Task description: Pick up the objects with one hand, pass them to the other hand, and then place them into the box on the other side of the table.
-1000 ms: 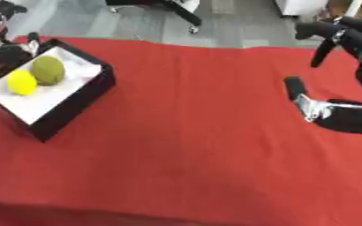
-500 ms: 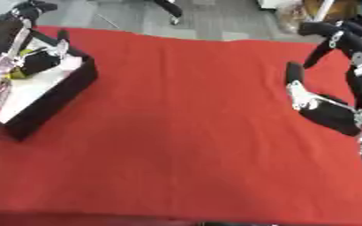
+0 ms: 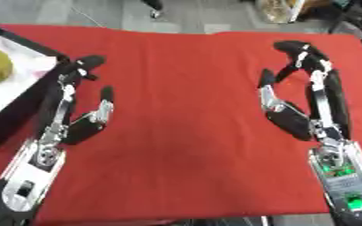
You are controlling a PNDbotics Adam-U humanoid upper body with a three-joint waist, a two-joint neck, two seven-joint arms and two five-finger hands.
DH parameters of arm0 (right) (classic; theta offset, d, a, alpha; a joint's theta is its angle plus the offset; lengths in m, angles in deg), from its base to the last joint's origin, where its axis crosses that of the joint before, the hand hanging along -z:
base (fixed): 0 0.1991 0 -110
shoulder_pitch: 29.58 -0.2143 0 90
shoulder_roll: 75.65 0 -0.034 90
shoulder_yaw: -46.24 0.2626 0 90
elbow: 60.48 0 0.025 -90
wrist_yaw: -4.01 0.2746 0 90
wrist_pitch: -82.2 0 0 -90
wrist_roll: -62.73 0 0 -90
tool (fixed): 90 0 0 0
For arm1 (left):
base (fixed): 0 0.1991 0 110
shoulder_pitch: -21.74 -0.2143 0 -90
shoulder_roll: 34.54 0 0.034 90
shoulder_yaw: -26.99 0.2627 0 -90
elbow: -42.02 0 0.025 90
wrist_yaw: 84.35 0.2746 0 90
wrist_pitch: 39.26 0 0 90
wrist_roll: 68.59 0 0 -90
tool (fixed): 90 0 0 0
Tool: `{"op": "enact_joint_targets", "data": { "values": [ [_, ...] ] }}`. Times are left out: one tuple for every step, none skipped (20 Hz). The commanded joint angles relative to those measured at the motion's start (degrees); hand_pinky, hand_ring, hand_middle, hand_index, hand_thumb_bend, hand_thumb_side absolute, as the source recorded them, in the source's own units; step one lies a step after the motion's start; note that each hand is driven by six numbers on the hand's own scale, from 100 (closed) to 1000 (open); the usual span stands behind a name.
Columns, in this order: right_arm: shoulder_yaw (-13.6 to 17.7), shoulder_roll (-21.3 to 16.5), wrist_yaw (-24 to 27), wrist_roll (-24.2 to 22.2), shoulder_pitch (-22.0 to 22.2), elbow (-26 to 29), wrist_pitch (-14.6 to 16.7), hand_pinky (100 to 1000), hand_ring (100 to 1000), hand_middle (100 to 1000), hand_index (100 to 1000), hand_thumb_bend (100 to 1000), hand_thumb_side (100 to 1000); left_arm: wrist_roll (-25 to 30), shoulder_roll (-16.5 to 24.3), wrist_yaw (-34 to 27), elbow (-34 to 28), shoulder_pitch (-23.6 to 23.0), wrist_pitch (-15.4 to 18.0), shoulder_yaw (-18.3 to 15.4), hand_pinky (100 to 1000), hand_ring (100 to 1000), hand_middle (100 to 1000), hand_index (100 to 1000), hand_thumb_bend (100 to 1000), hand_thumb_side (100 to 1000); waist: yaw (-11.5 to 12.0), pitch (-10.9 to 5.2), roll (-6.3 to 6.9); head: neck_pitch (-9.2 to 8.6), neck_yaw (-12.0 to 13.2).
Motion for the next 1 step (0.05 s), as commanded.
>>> {"op": "enact_joint_targets", "data": {
  "values": [
    [0.74,0.95,1.48,2.92,0.87,-1.85,0.51,773,401,674,787,100,524,1.79,-4.18,-3.01,-5.71,-2.59,-0.51,2.91,679,838,798,893,100,711,-0.01,-0.96,0.35,-0.12,-0.49]
  ]
}}
